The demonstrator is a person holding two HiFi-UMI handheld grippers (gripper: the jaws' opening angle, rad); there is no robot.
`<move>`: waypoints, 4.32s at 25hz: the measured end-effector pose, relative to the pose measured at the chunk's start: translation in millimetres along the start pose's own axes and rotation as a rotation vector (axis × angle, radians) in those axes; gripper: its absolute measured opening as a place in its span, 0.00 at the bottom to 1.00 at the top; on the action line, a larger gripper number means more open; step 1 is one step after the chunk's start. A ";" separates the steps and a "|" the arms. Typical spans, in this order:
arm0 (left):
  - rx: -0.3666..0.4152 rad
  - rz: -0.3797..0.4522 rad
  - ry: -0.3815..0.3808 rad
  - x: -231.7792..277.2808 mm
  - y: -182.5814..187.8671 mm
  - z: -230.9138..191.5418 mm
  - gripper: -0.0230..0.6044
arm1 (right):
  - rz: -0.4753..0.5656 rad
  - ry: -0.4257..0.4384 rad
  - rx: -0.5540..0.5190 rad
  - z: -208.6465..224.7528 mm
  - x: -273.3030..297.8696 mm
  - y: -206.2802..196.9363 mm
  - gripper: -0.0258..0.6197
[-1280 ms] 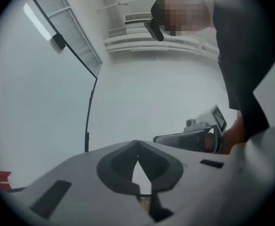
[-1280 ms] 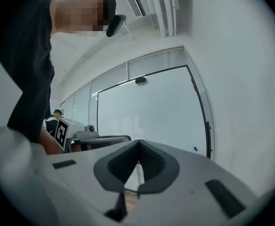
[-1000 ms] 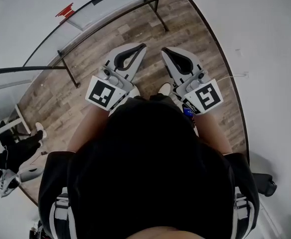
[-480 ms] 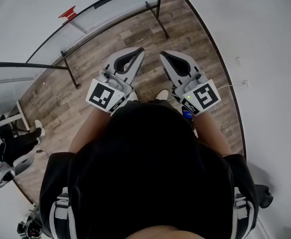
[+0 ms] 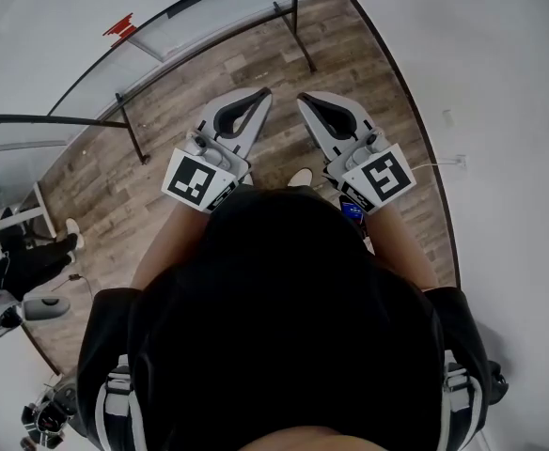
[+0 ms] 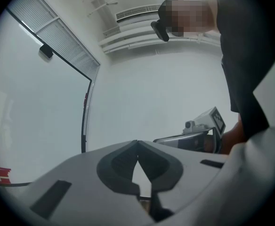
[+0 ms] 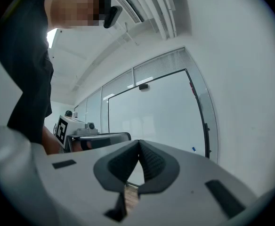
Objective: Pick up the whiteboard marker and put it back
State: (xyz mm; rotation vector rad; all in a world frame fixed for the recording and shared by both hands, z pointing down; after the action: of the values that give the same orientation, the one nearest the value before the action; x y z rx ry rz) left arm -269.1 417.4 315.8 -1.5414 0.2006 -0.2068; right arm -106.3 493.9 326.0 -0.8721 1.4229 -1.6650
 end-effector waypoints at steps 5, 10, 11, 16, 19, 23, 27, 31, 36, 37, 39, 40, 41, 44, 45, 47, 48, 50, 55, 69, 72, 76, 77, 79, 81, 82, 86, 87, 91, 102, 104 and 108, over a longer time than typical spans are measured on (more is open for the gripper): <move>-0.010 -0.012 -0.001 19.3 -2.4 12.0 0.04 | 0.005 0.022 0.017 16.2 -10.0 4.1 0.03; -0.017 -0.014 0.001 28.8 -5.4 9.5 0.04 | -0.001 0.034 0.008 21.6 -7.2 2.0 0.03; -0.017 -0.013 0.001 30.4 -6.4 7.5 0.04 | -0.003 0.034 0.013 23.7 -5.5 0.4 0.03; -0.029 -0.006 -0.010 35.6 -14.3 -7.0 0.04 | -0.010 0.021 0.016 34.1 6.9 -3.6 0.03; -0.032 -0.004 -0.020 41.9 -17.9 -22.1 0.04 | -0.020 0.008 0.001 42.8 19.0 -1.3 0.03; -0.021 0.000 -0.035 56.7 -16.7 -44.8 0.04 | -0.031 -0.010 -0.010 59.7 35.6 3.9 0.03; -0.023 -0.002 -0.056 68.4 -20.0 -71.3 0.04 | -0.041 -0.028 -0.012 76.0 58.5 4.0 0.03; -0.027 -0.005 -0.068 79.3 -22.4 -103.1 0.04 | -0.054 -0.048 -0.003 94.8 85.4 4.8 0.03; -0.041 -0.007 -0.079 88.6 -26.5 -144.5 0.04 | -0.083 -0.053 -0.007 112.1 124.2 4.2 0.04; -0.044 -0.007 -0.080 90.5 -27.8 -152.2 0.04 | -0.088 -0.052 -0.007 115.4 131.6 4.0 0.04; -0.050 -0.007 -0.083 95.2 -29.9 -166.4 0.04 | -0.097 -0.054 -0.003 121.7 144.4 3.9 0.04; -0.053 -0.006 -0.086 97.6 -30.4 -172.7 0.04 | -0.101 -0.056 -0.001 124.6 149.8 4.3 0.04; -0.054 -0.006 -0.090 99.8 -30.4 -178.5 0.04 | -0.104 -0.059 -0.001 127.1 154.7 5.0 0.04; -0.056 -0.003 -0.102 105.4 -29.0 -194.7 0.04 | -0.106 -0.071 0.000 134.2 168.4 8.0 0.04; -0.056 -0.001 -0.105 107.2 -29.0 -201.0 0.04 | -0.104 -0.075 0.002 137.1 174.1 8.5 0.04; -0.058 0.004 -0.111 110.8 -29.3 -213.7 0.04 | -0.102 -0.083 0.008 142.8 185.7 8.7 0.04; -0.059 0.004 -0.114 112.7 -29.3 -219.4 0.04 | -0.103 -0.086 0.009 145.3 190.9 9.0 0.04; -0.064 -0.001 -0.117 115.6 -29.2 -230.3 0.04 | -0.109 -0.092 0.008 149.0 200.7 10.0 0.04; -0.077 -0.001 -0.124 116.9 -36.6 -259.6 0.04 | -0.120 -0.106 0.009 154.7 225.7 7.7 0.04; -0.078 0.009 -0.139 117.3 -38.8 -314.1 0.04 | -0.099 -0.185 -0.001 171.2 263.0 13.5 0.04; -0.080 0.003 -0.141 122.5 -41.2 -317.8 0.04 | -0.103 -0.187 0.002 177.8 264.0 12.3 0.04; -0.078 0.001 -0.139 130.1 -43.2 -323.0 0.04 | -0.109 -0.179 0.005 187.2 270.2 9.8 0.04; -0.078 0.000 -0.137 132.2 -44.2 -324.9 0.04 | -0.109 -0.176 0.005 190.2 272.2 9.4 0.04; -0.077 -0.003 -0.127 136.9 -46.1 -328.6 0.04 | -0.108 -0.168 0.002 197.4 275.8 9.0 0.04; -0.075 -0.006 -0.115 142.4 -47.7 -331.8 0.04 | -0.107 -0.156 -0.002 206.5 279.0 9.2 0.04; -0.074 -0.005 -0.111 145.7 -48.0 -333.4 0.04 | -0.106 -0.149 -0.004 211.7 280.6 9.6 0.04; -0.067 -0.006 -0.094 160.6 -48.1 -341.3 0.04 | -0.103 -0.136 -0.003 235.0 287.5 11.3 0.04; -0.068 -0.007 -0.088 164.1 -48.0 -343.4 0.04 | -0.103 -0.135 -0.002 240.9 289.3 11.4 0.04; -0.068 -0.016 -0.065 180.5 -50.8 -354.1 0.04 | -0.112 -0.122 0.001 266.2 298.0 12.9 0.04; -0.050 -0.032 0.026 245.2 -51.4 -376.6 0.04 | -0.123 -0.028 0.005 347.3 317.0 22.6 0.04; -0.048 -0.032 0.044 255.3 -47.4 -377.7 0.04 | -0.124 -0.007 0.004 359.1 318.4 26.9 0.04; -0.055 -0.034 0.082 275.0 -45.0 -380.5 0.04 | -0.130 0.032 0.008 383.4 322.6 28.7 0.04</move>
State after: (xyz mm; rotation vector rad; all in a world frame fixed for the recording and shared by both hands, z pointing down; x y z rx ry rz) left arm -101.5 -21.8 353.6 -1.5930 0.2471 -0.2935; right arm 78.7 28.4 359.2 -0.9540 1.4057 -1.7873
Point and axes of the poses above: the fingertips, and each gripper's own axes: x forward along the fingers, z to its right, y out of its top, the point moved 9 cm from there along -x, backward along the fingers, and after that the axes turned 2 degrees about x, right-handed, at the moved point
